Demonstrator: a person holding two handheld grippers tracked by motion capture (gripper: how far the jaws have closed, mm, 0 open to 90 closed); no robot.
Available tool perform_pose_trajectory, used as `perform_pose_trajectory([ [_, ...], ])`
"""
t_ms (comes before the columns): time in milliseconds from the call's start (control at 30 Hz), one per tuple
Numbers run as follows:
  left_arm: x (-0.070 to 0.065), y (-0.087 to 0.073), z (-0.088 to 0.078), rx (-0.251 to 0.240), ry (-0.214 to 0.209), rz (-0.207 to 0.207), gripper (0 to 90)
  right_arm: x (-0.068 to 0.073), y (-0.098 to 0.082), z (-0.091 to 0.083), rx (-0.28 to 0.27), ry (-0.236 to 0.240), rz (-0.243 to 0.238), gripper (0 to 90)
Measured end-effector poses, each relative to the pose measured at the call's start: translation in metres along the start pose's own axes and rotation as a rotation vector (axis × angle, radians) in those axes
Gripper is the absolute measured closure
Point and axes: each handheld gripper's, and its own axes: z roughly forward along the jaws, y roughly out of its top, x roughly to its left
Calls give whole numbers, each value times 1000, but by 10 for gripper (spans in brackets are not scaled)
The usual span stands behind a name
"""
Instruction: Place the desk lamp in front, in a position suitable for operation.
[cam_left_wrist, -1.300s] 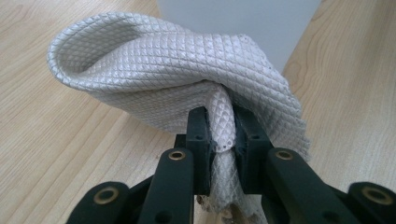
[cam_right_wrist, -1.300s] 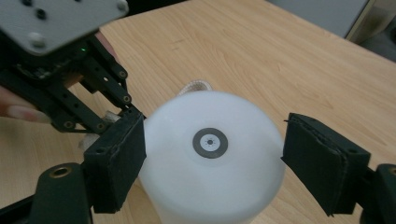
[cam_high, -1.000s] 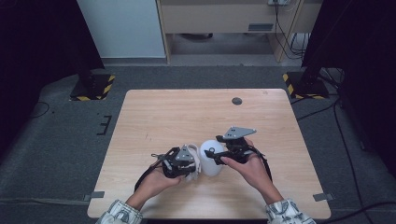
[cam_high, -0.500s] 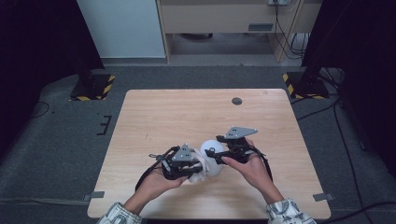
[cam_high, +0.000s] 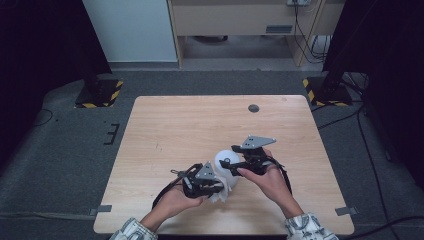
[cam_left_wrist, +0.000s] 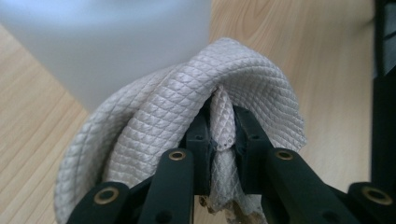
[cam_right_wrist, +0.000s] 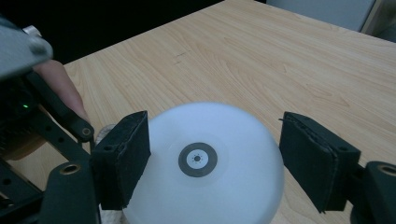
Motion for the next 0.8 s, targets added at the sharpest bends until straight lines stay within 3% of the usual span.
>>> perform_pose_trajectory([
  [167,-5,5,-2,-41,-5,1,780,0,0,0,0,-2,-5,263],
  [233,-6,4,4,-17,1,9,781,0,0,0,1,-2,-4,263],
  [267,-6,2,8,32,9,34,781,-1,0,0,3,0,-2,264],
  [400,-5,-1,13,60,14,39,781,0,2,-1,17,-4,4,269],
  [700,-5,0,12,49,12,32,780,-1,3,-3,39,-5,21,275],
  [800,-7,3,11,26,15,32,781,-1,3,-3,38,-5,18,275],
])
